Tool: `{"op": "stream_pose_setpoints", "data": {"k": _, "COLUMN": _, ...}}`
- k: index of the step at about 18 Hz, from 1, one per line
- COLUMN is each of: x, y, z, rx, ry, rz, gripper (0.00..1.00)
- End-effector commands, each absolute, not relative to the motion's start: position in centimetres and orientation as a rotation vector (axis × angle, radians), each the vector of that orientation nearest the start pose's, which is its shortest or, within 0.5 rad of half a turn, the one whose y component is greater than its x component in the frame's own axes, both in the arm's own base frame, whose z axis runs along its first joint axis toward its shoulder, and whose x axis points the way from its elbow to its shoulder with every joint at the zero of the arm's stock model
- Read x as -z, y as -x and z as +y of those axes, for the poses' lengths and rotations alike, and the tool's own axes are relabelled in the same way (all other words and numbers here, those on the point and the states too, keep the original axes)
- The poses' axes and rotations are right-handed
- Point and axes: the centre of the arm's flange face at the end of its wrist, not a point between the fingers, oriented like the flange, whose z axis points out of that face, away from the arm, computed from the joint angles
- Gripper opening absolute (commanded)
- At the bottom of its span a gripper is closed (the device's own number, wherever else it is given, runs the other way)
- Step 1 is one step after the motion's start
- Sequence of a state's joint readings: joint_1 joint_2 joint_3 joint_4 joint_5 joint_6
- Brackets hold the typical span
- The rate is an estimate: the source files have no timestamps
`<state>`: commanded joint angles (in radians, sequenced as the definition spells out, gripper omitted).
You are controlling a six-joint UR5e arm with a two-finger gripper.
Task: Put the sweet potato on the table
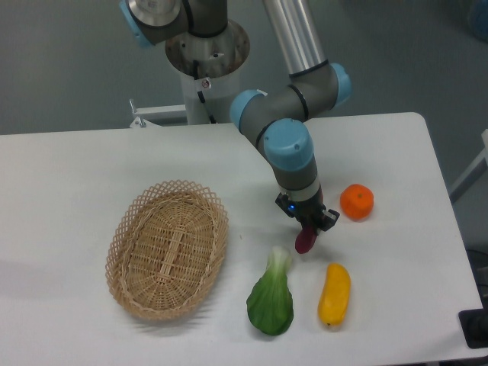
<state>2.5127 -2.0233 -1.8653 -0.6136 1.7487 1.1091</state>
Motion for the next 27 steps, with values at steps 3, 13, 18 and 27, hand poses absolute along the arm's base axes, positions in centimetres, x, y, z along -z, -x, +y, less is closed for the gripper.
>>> {"op": "stream_pose_setpoints", "data": {"k": 3, "x": -20.5, "y": 41.2, "z": 44.2, "rx": -0.44, "ry": 3.142, "rz": 0.232, "gripper": 0.99}}
{"op": "stream_pose_setpoints", "data": {"k": 13, "x": -29.4, "y": 41.7, "z": 44.0, "rx": -0.633, "ry": 3.03, "rz": 0.126, "gripper": 1.0}}
{"op": "stream_pose_setpoints", "data": {"k": 18, "x": -35.0, "y": 43.1, "z": 45.1, "rx": -0.759, "ry": 2.944, "rz": 0.115, "gripper": 1.0}}
{"op": "stream_pose_setpoints", "data": {"k": 27, "x": -41.5, "y": 47.6, "z": 37.8, "rx": -0.691, "ry": 2.996, "rz": 0.517, "gripper": 1.0}}
